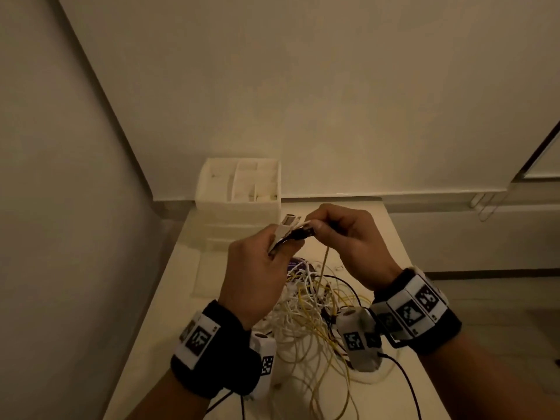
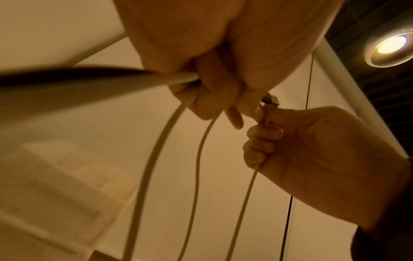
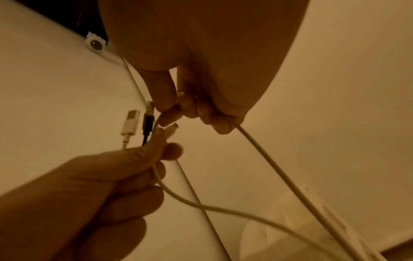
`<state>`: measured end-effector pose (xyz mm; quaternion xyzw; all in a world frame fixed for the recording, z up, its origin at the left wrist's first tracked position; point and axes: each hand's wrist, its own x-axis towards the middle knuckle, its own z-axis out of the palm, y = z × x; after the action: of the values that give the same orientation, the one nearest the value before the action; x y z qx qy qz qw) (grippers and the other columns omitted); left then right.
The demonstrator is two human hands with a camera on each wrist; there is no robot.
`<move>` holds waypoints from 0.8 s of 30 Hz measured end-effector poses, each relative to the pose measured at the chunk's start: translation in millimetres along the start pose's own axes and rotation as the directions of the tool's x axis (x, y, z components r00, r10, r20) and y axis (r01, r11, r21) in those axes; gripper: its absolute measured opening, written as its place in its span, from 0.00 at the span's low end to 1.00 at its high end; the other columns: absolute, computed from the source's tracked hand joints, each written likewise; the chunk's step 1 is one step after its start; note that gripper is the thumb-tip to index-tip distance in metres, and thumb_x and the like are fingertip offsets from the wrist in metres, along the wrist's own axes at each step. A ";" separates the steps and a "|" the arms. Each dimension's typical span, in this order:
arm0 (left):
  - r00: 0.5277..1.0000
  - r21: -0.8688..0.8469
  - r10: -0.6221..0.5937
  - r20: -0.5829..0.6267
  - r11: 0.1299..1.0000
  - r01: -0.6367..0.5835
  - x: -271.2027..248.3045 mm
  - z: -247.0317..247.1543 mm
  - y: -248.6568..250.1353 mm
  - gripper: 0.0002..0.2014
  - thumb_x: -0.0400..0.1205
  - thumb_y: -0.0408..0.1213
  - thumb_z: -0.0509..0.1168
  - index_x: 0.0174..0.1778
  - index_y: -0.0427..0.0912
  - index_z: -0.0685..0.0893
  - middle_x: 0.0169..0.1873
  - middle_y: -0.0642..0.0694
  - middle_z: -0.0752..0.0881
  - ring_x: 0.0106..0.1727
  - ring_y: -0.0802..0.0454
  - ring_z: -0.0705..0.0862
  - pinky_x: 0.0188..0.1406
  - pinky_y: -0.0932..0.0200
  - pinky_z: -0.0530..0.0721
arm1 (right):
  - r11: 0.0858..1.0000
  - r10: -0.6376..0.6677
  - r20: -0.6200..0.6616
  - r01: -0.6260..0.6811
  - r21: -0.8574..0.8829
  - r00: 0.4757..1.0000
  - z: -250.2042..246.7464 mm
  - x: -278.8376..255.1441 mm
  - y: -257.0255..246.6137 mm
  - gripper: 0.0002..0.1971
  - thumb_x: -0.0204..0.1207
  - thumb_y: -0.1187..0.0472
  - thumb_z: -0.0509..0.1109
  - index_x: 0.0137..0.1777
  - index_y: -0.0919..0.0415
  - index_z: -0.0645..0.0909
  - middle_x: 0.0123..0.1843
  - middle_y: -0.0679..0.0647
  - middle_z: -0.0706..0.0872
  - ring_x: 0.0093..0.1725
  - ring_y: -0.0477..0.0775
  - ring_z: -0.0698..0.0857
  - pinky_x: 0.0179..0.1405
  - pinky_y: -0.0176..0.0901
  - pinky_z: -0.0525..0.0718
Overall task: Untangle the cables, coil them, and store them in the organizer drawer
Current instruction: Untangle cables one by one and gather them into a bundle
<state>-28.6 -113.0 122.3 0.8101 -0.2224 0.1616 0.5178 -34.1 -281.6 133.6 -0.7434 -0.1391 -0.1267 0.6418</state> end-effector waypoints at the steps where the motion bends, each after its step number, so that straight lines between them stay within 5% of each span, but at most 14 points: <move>1: 1.000 -0.012 -0.003 -0.024 1.000 0.003 -0.3 1.7 -2.1 0.02 0.81 0.41 0.70 0.44 0.51 0.89 0.28 0.53 0.87 0.31 0.52 0.84 0.30 0.55 0.80 | 1.000 -0.005 0.003 0.005 0.014 1.000 0.3 -1.9 -0.8 0.08 0.76 0.63 0.66 0.42 0.65 0.85 0.35 0.68 0.82 0.34 0.50 0.75 0.36 0.36 0.72; 4: 0.993 -0.002 0.022 -0.117 1.000 -0.022 0.9 -0.6 -2.7 0.07 0.81 0.37 0.70 0.41 0.55 0.85 0.27 0.61 0.86 0.32 0.65 0.84 0.29 0.72 0.76 | 0.999 0.037 0.064 -0.038 0.024 0.997 3.3 -12.7 9.3 0.09 0.79 0.61 0.63 0.42 0.60 0.85 0.31 0.51 0.80 0.32 0.44 0.75 0.34 0.32 0.73; 6: 0.987 -0.012 0.001 -0.160 1.000 -0.003 4.6 -5.2 -1.2 0.05 0.81 0.41 0.69 0.40 0.56 0.82 0.25 0.66 0.83 0.26 0.70 0.79 0.26 0.77 0.69 | 0.995 0.093 0.134 -0.098 0.035 0.987 11.2 -25.9 25.7 0.12 0.82 0.59 0.61 0.41 0.58 0.83 0.29 0.53 0.77 0.30 0.47 0.74 0.33 0.34 0.74; 9: 0.969 -0.071 -0.057 -0.241 0.997 0.041 10.8 -18.4 -4.1 0.11 0.79 0.51 0.64 0.43 0.48 0.87 0.21 0.66 0.81 0.21 0.69 0.75 0.22 0.74 0.67 | 0.986 0.168 0.181 -0.169 -0.010 0.969 25.1 -51.7 62.4 0.15 0.84 0.57 0.58 0.41 0.60 0.82 0.29 0.54 0.75 0.30 0.50 0.74 0.34 0.37 0.75; 13: 0.912 -0.149 -0.131 -0.389 0.986 0.078 17.6 -44.8 -14.2 0.10 0.81 0.48 0.68 0.36 0.50 0.86 0.17 0.58 0.76 0.18 0.60 0.70 0.22 0.58 0.70 | 0.952 0.259 0.143 -0.227 -0.207 0.955 29.5 -79.3 120.2 0.14 0.84 0.55 0.58 0.41 0.57 0.81 0.29 0.44 0.74 0.31 0.44 0.74 0.34 0.38 0.73; 15: 0.882 -0.235 -0.160 -0.443 0.970 0.057 19.0 -59.1 -15.3 0.13 0.82 0.46 0.67 0.32 0.48 0.84 0.15 0.54 0.72 0.15 0.55 0.66 0.19 0.58 0.68 | 0.921 0.297 0.109 -0.254 -0.296 0.949 29.4 -85.7 142.5 0.13 0.86 0.58 0.59 0.41 0.56 0.79 0.29 0.44 0.74 0.30 0.41 0.74 0.33 0.37 0.71; 20: 0.912 -0.282 -0.151 -0.380 0.959 0.041 5.0 -71.2 -14.0 0.11 0.83 0.45 0.67 0.35 0.47 0.84 0.17 0.53 0.70 0.15 0.50 0.64 0.21 0.60 0.66 | 0.880 0.307 -0.084 -0.317 -0.353 0.948 17.9 -75.8 172.0 0.11 0.85 0.61 0.61 0.40 0.52 0.78 0.32 0.47 0.80 0.31 0.42 0.77 0.33 0.38 0.76; 24: 0.909 -0.322 -0.225 -0.352 0.941 0.109 -11.3 -73.5 -22.7 0.11 0.81 0.43 0.66 0.31 0.50 0.83 0.16 0.54 0.68 0.15 0.54 0.61 0.23 0.60 0.64 | 0.897 0.291 -0.273 -0.361 -0.255 0.917 -5.5 -46.5 166.6 0.10 0.84 0.64 0.63 0.44 0.51 0.83 0.39 0.50 0.86 0.36 0.53 0.82 0.39 0.54 0.83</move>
<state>-28.5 -35.5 129.6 0.6926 -0.0676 0.2364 0.6782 -15.8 -312.0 -35.8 -0.8255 0.0834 -0.1207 0.5450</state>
